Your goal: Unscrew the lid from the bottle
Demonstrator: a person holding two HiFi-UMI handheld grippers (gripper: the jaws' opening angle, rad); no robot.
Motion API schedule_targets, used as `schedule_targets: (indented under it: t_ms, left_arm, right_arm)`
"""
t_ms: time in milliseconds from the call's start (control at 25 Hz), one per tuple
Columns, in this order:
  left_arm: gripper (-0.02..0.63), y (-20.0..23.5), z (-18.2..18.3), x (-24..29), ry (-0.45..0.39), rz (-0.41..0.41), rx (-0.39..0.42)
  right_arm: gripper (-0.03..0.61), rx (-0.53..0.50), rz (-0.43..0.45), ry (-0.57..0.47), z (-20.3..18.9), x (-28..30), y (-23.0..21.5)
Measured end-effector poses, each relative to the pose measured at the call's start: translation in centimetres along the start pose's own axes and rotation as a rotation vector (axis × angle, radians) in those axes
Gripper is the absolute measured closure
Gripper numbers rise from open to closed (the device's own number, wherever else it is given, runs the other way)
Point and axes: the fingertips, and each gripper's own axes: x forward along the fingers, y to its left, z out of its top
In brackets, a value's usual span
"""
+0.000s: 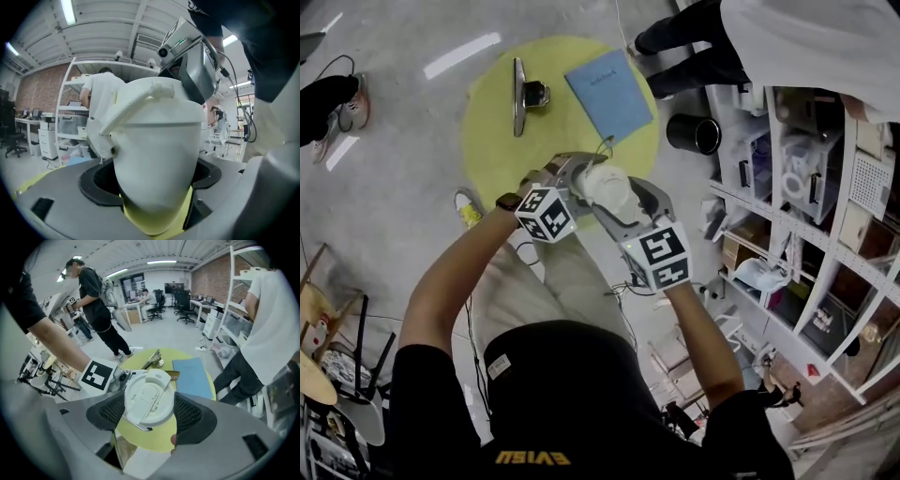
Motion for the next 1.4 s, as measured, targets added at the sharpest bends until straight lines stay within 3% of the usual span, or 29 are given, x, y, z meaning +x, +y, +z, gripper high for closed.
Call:
schedule_targets:
  t_ms: [480,600,880,1000,1400]
  left_arm:
    - [0.187,0.1,0.1,0.2,-0.012,0.010,0.000]
    - [0.187,0.3,0.0,-0.1,-0.008,0.013,0.003]
    - [0.187,0.2,0.2,0.2,-0.018,0.026,-0.003]
    - [0.187,0.4,0.1,0.0,-0.019,0.023,0.002]
    - [0.186,0.3,-0.3,-0.3,0.002,0.032,-0.008]
  right_arm:
    - [0.252,-0.528,0.284,0.124,-0.3,0.0,0.4]
    - [0.250,-0.556,0.291,0.165,-0.1,0.2,0.7]
    - [0.246,-0.542,0.277,0.155,-0.3,0.0,0.3]
    - [0.154,-0.426,0.172,0.133,0.0,0.0,-0.7]
    - [0.167,0.373,-0.101,-0.122,1.8,-0.3,-0.1]
